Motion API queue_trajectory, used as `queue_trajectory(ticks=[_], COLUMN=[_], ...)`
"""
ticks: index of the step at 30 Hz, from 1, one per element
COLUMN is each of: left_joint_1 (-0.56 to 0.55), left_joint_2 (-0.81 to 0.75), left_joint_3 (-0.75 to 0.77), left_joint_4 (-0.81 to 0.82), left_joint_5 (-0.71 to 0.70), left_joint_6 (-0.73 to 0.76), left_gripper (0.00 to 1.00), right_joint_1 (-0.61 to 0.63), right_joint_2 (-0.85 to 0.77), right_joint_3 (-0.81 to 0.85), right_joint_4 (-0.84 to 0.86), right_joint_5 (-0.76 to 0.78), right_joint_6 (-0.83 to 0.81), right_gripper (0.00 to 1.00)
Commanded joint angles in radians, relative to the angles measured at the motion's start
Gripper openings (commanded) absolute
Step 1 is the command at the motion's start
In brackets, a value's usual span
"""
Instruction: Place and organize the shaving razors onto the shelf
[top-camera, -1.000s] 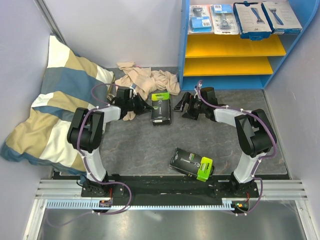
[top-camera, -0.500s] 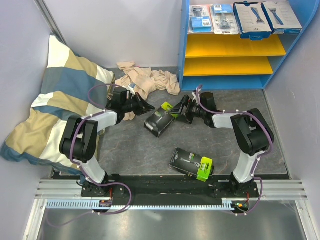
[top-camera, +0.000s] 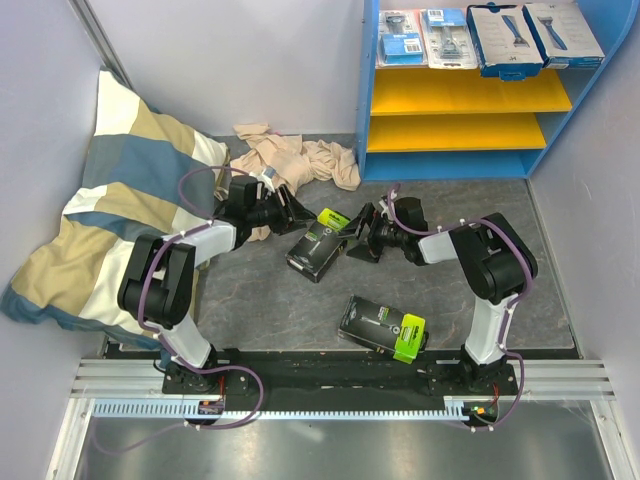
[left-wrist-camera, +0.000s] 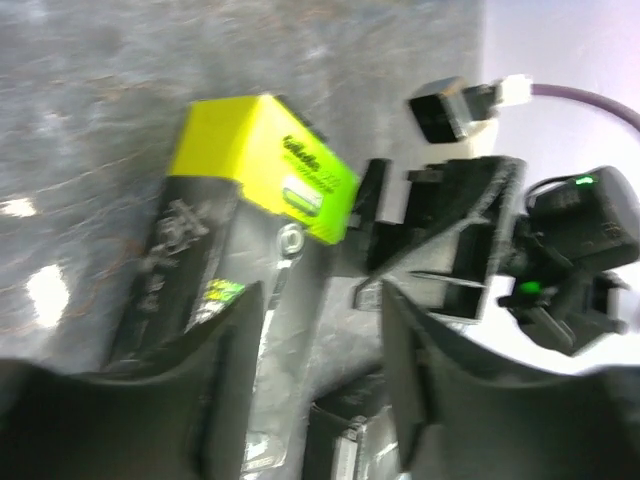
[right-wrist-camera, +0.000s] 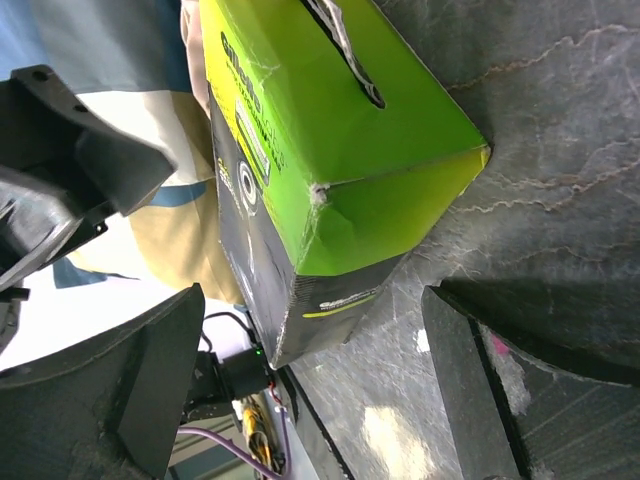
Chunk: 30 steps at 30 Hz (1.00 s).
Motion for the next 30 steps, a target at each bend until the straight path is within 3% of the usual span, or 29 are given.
queue_trajectory(ticks=[1, 18, 21, 24, 25, 26, 30], left_joint_1=[-0.003, -0.032, -0.037, -0.038, -0.039, -0.039, -0.037], left_joint_2=[-0.038, 0.141, 0.154, 0.166, 0.169, 0.171, 0.172], left_joint_3=[0.067, 0.118, 0.106, 0.089, 0.077, 0.072, 0.046], left_joint_4=[-0.133, -0.198, -0.173, -0.132, -0.11, -0.104, -0.063], left_joint_5=[-0.098, -0.126, -0.095, -0.062, -0.052, -0.045, -0.014], left_joint_6=[0.193, 0.322, 0.301, 0.276, 0.269, 0.266, 0.217], left_gripper=[0.62, 0.56, 0.44, 0.24, 0.09, 0.02, 0.02], right_joint_1=[0.004, 0.021, 0.04, 0.058, 0.064, 0.07, 0.07], right_joint_2=[-0.041, 0.108, 0.119, 0.131, 0.134, 0.134, 0.11], right_joint_3=[0.026, 0.255, 0.284, 0.306, 0.309, 0.312, 0.286], right_joint_4=[-0.033, -0.079, -0.074, -0.078, -0.076, -0.076, -0.14], right_joint_5=[0.015, -0.003, -0.017, -0.028, -0.032, -0.034, 0.006], right_joint_6=[-0.06, -0.1, -0.108, -0.117, -0.117, -0.118, -0.144], right_gripper=[0.98, 0.98, 0.98, 0.98, 0.98, 0.98, 0.98])
